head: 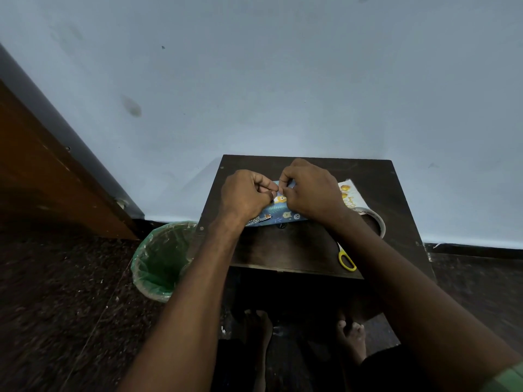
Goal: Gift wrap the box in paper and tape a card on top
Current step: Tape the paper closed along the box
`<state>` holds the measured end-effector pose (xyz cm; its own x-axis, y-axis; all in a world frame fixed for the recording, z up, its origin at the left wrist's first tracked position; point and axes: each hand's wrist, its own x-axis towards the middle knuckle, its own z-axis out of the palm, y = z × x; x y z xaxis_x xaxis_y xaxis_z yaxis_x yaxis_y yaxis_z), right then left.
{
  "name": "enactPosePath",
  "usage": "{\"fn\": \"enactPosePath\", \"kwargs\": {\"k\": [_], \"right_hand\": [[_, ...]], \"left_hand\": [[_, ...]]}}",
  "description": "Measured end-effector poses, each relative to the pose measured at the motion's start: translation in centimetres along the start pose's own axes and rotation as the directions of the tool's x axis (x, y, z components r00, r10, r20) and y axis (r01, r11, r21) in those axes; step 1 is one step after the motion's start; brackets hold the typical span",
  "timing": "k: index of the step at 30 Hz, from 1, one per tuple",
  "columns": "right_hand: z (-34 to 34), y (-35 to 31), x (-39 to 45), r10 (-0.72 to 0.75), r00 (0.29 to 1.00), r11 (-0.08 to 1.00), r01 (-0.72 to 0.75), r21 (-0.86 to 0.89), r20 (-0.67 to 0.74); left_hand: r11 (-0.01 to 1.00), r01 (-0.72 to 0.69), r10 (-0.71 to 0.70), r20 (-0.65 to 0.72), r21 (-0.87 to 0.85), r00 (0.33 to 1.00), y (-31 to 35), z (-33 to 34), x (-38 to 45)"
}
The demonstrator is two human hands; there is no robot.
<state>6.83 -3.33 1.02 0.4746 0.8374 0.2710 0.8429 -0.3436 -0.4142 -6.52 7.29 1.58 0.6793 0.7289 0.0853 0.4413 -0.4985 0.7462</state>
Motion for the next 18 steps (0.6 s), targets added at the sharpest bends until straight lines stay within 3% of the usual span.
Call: {"fn": "enactPosePath", "kwargs": {"k": [9,18], "right_hand": [[0.0,0.2,0.0,0.038,0.999,0.988,-0.033,0.148,-0.032],[0.2,0.9,-1.0,-0.121,0.991,0.989,0.125,0.076,-0.054]], "left_hand": [[1.000,-0.024,0.023,-0.039,-0.010,0.999,-0.3,0.4,0.4],[0.999,-0.001,-0.001,-0.058,-0.035,0.998,-0.5,0.4,0.4]]}}
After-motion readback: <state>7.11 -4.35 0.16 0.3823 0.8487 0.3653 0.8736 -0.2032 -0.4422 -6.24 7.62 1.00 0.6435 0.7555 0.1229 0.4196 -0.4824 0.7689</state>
